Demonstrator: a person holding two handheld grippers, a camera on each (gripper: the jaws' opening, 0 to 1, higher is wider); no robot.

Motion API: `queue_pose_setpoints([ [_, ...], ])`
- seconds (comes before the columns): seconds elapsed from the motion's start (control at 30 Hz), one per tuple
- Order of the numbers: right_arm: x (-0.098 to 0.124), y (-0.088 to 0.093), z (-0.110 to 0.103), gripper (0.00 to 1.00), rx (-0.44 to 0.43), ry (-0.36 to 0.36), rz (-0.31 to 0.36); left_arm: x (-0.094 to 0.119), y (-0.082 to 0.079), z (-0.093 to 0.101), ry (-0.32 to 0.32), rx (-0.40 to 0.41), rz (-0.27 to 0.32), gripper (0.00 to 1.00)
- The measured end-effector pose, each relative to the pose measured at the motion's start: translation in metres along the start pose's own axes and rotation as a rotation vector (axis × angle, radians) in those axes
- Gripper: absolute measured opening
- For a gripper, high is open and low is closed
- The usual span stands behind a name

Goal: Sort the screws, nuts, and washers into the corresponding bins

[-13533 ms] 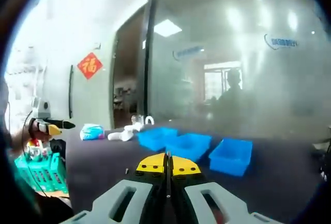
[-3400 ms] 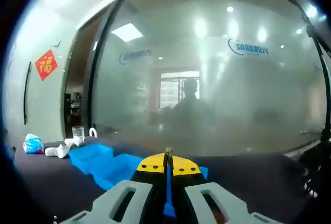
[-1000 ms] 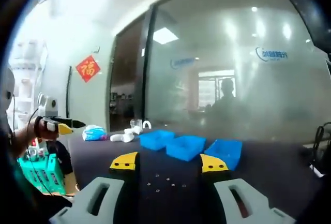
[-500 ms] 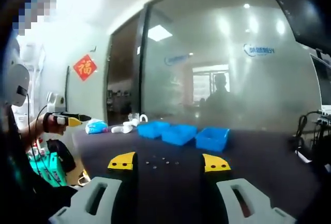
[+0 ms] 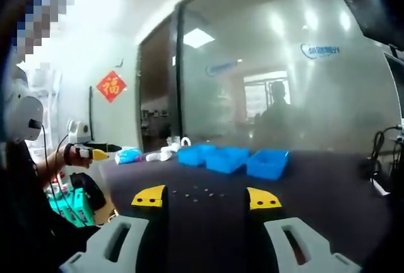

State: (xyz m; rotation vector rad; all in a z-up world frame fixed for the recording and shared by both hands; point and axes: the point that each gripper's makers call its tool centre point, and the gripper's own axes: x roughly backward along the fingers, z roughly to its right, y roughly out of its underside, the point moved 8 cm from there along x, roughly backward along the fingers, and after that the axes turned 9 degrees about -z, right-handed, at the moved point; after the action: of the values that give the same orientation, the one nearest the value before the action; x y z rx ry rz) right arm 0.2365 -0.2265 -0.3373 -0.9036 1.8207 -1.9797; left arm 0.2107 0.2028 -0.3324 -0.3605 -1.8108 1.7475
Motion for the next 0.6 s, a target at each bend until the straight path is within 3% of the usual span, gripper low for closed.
queue_pose_setpoints([
  [0.23, -0.011, 0.000, 0.002, 0.44, 0.068, -0.069, -0.080, -0.003, -0.001, -0.002, 0.004, 0.001, -0.005, 0.53],
  [0.6, -0.020, -0.003, -0.002, 0.44, 0.123, -0.152, -0.140, -0.010, -0.001, -0.003, 0.029, 0.003, -0.040, 0.53],
])
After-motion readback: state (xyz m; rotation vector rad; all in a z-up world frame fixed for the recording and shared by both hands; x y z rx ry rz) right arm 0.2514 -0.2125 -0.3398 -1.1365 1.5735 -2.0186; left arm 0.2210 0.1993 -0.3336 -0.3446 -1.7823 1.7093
